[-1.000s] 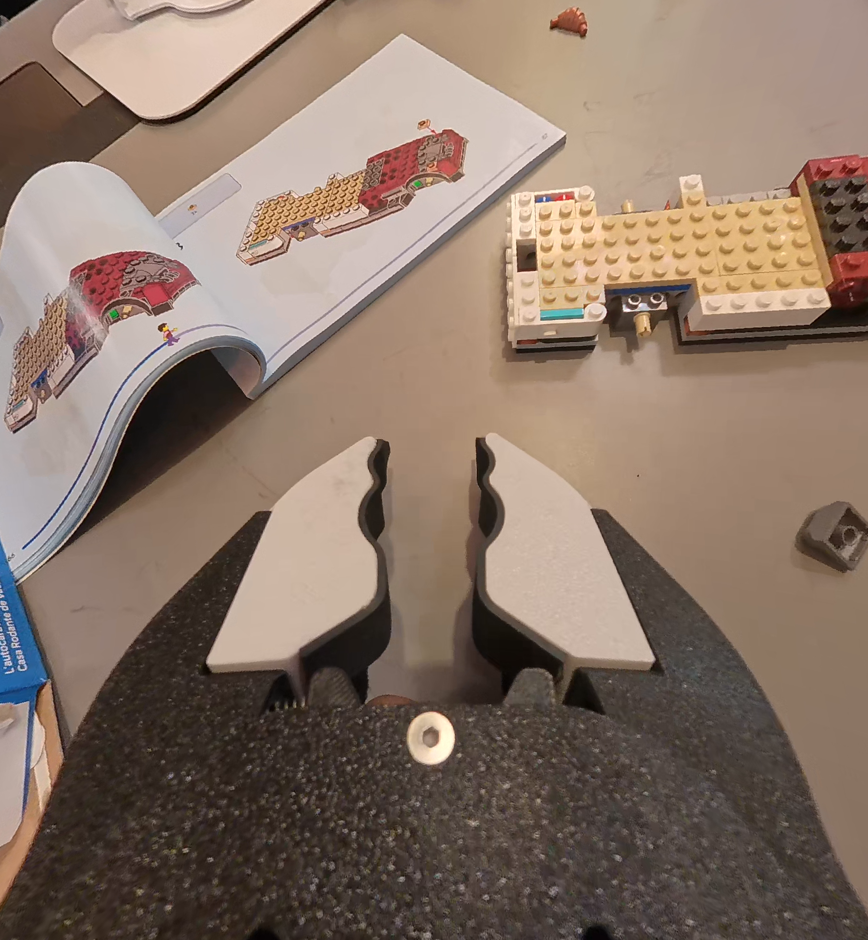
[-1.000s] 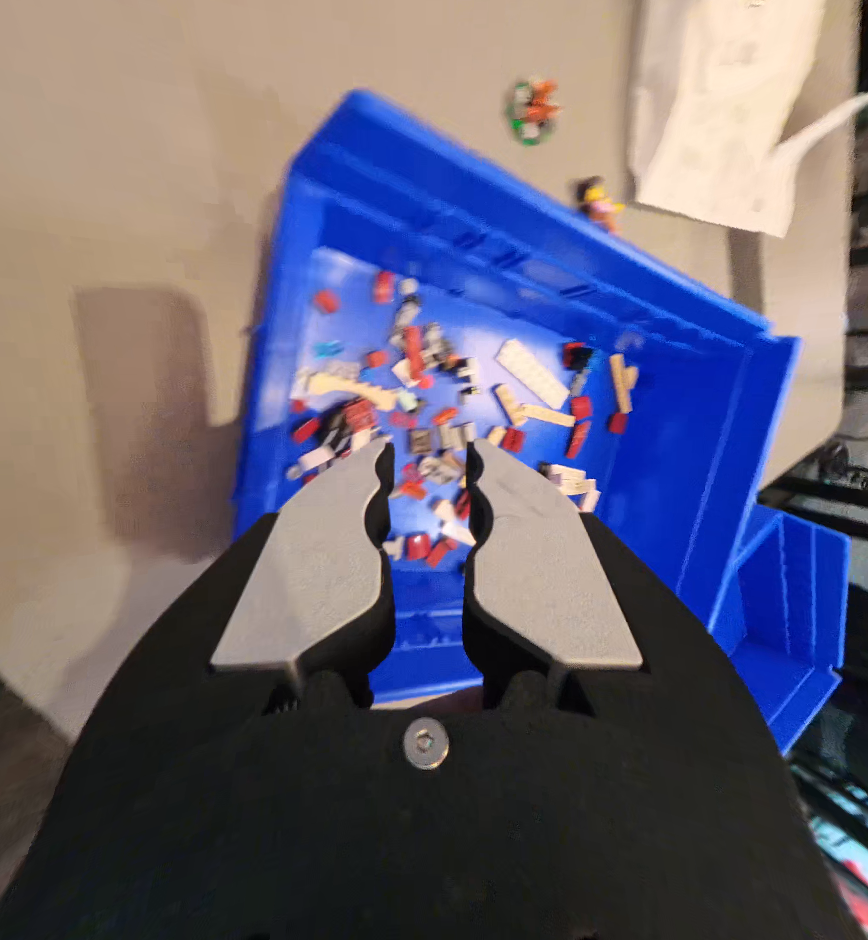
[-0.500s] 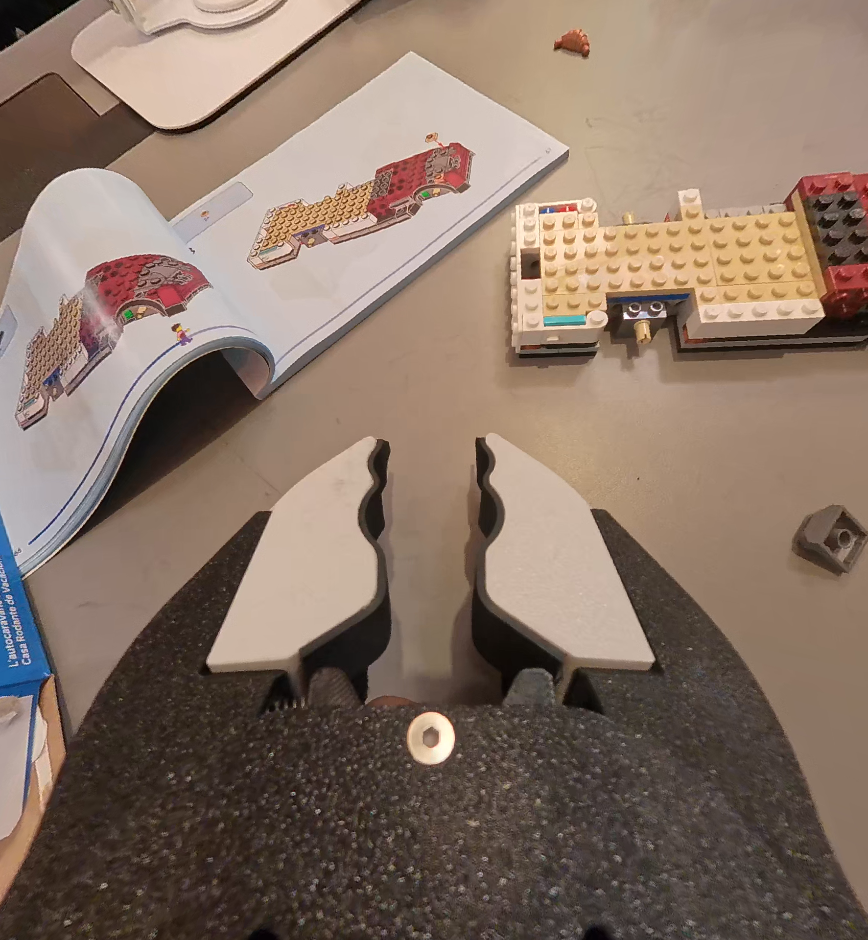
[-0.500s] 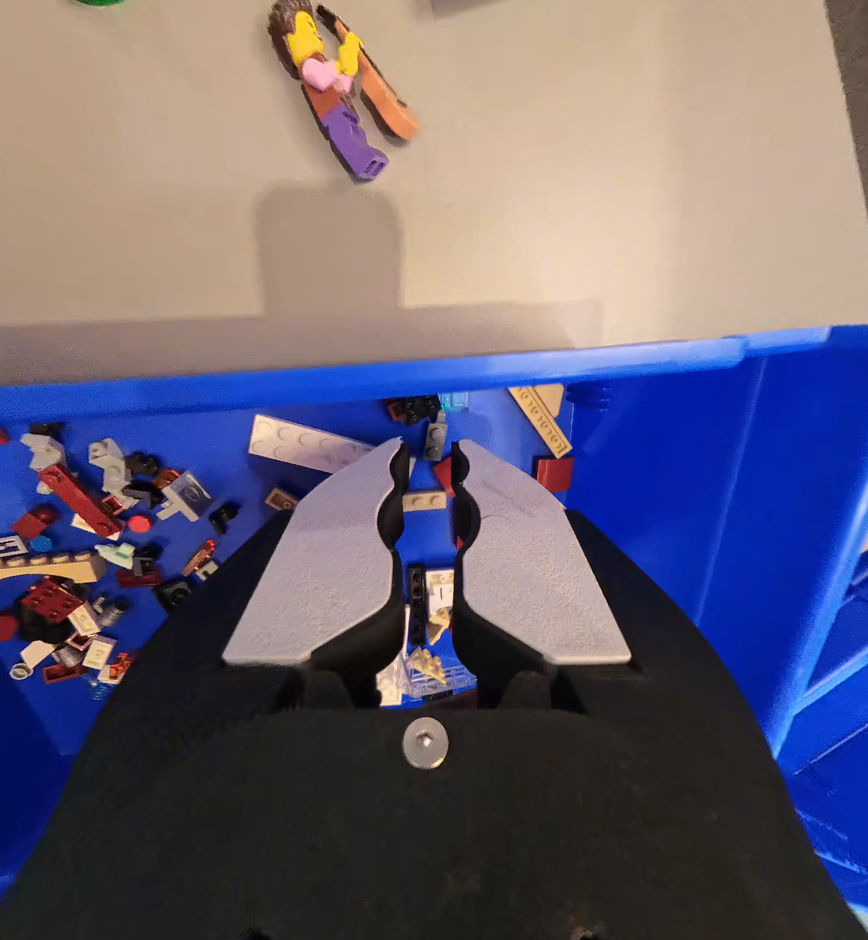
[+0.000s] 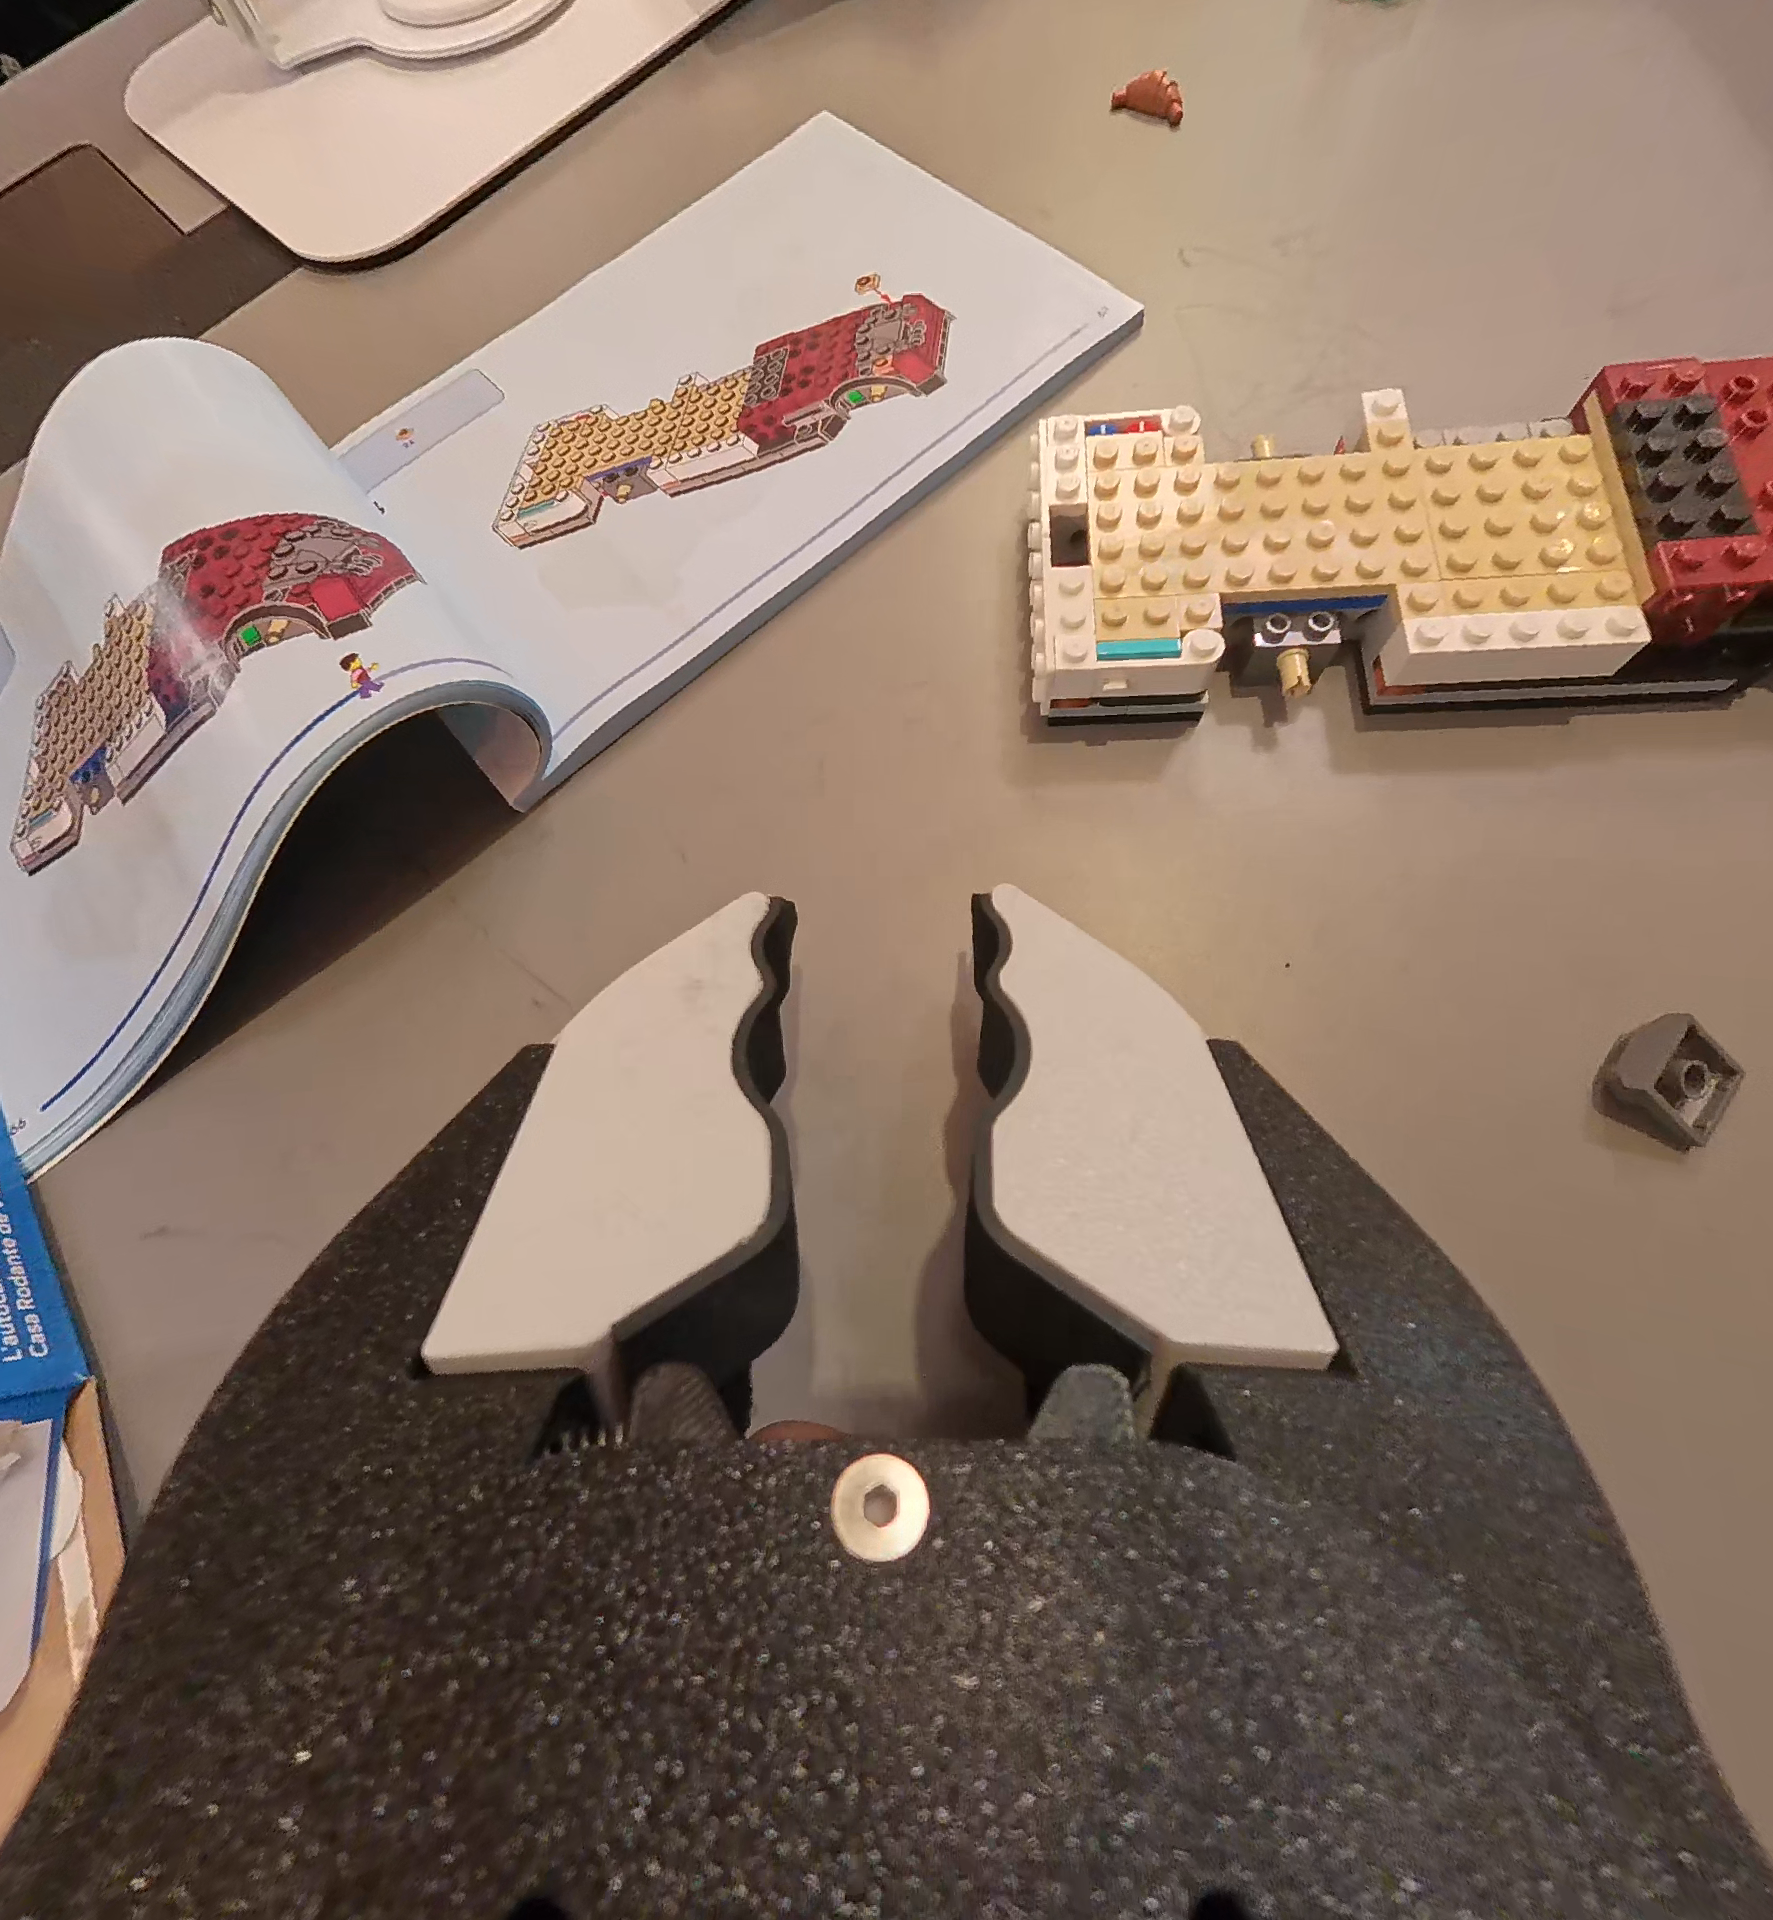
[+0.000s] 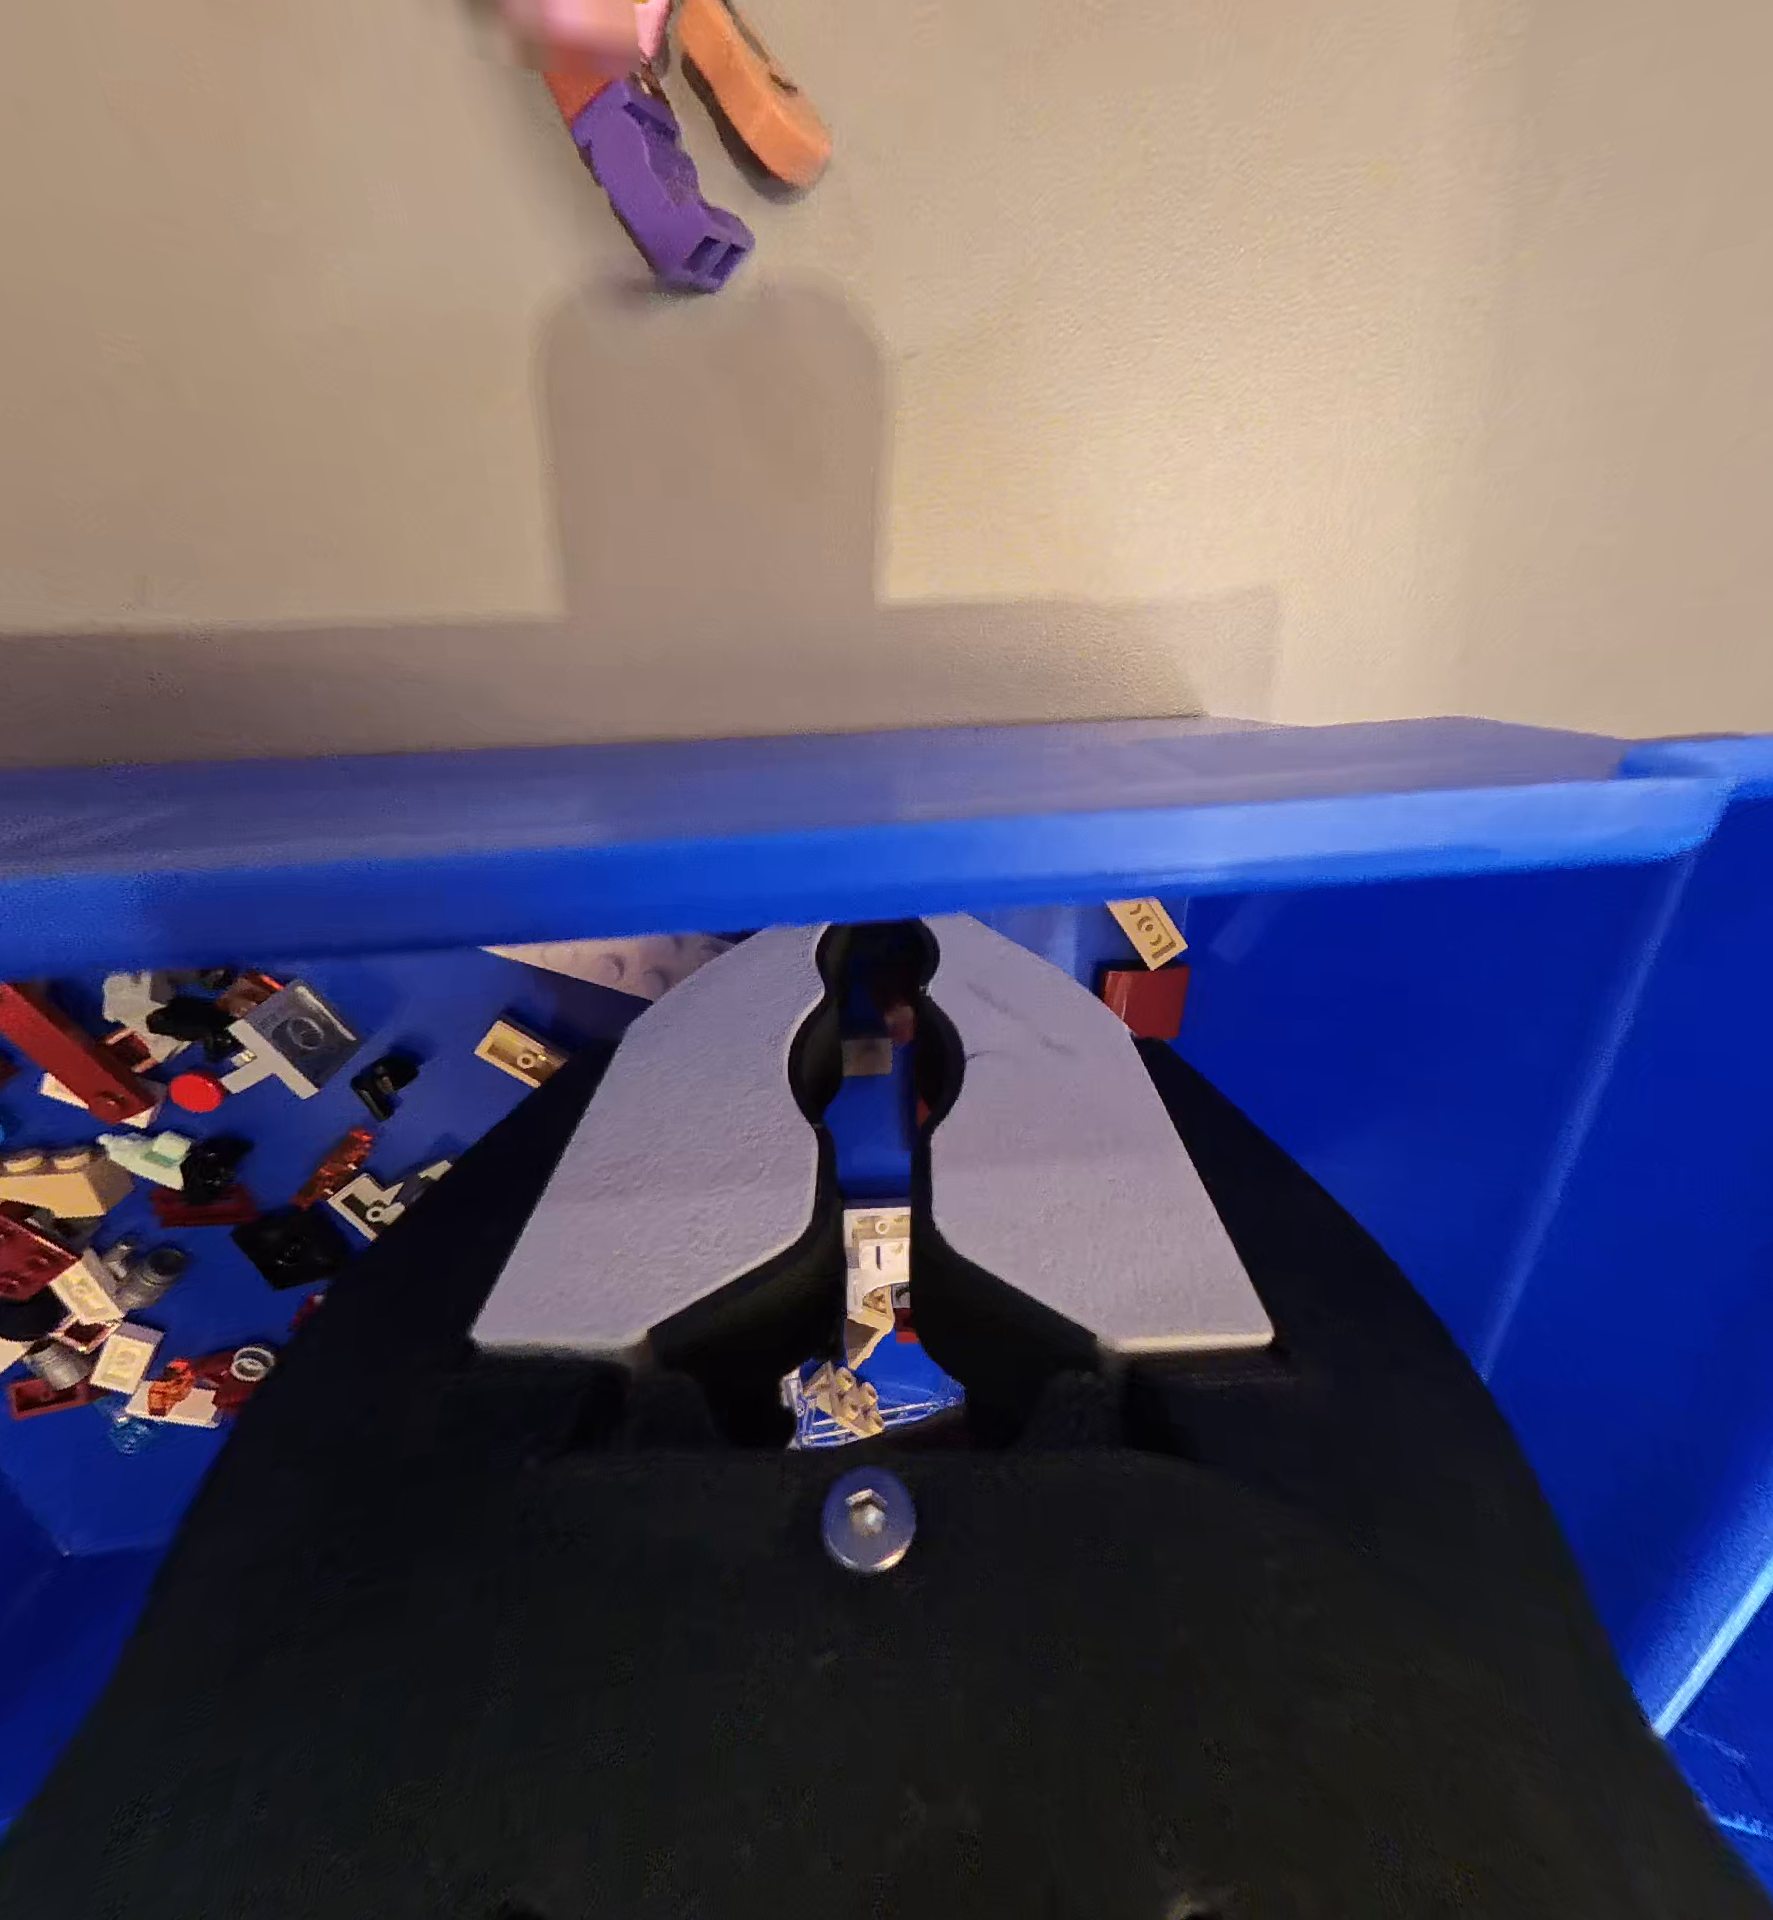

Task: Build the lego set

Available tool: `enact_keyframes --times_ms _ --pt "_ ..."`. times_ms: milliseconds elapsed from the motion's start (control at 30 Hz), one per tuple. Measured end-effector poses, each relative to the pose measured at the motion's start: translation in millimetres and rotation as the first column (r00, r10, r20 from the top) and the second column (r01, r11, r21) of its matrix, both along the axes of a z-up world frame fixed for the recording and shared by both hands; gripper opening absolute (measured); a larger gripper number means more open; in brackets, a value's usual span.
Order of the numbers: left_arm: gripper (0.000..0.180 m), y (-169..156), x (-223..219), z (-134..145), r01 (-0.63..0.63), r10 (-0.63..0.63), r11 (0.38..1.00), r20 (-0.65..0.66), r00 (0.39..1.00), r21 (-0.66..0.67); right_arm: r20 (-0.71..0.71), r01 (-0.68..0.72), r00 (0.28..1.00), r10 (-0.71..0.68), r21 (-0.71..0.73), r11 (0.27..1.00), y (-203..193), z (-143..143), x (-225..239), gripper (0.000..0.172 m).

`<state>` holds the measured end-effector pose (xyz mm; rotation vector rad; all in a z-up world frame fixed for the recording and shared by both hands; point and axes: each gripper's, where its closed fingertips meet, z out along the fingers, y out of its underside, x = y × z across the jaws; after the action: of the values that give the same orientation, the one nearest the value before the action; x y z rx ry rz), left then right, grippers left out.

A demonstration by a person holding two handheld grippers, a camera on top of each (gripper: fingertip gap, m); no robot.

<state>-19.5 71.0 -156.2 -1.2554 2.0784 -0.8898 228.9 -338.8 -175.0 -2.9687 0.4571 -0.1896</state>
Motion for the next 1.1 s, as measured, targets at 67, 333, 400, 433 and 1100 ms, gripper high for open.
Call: enact_keyframes --times_ms 67,333,400,433,1100 --pt "0.034 0 0 0 0.000 0.000 1.000 0.002 1.000 0.006 0.023 -0.022 0.999 0.022 -0.012 1.000 -1 1 -2 0.008" --pt "0.034 1 -3 2 -0.012 0.012 1.000 0.021 1.000 0.019 0.176 -0.135 0.978 0.116 0.100 0.986 24 73 -55 0.009" --pt "0.034 3 -3 1 -0.021 0.021 1.000 0.011 1.000 0.017 0.228 -0.205 0.958 0.172 0.128 0.970 40 98 -85 0.008" --pt "0.034 3 -3 0 -0.028 0.027 0.999 0.010 1.000 0.017 0.249 -0.244 0.947 0.204 0.144 0.959 50 108 -102 0.008" --pt "0.034 6 -6 2 -0.049 0.049 0.999 0.009 0.999 -0.022 0.193 -0.726 0.687 0.701 0.240 0.645 217 0 -329 0.008"
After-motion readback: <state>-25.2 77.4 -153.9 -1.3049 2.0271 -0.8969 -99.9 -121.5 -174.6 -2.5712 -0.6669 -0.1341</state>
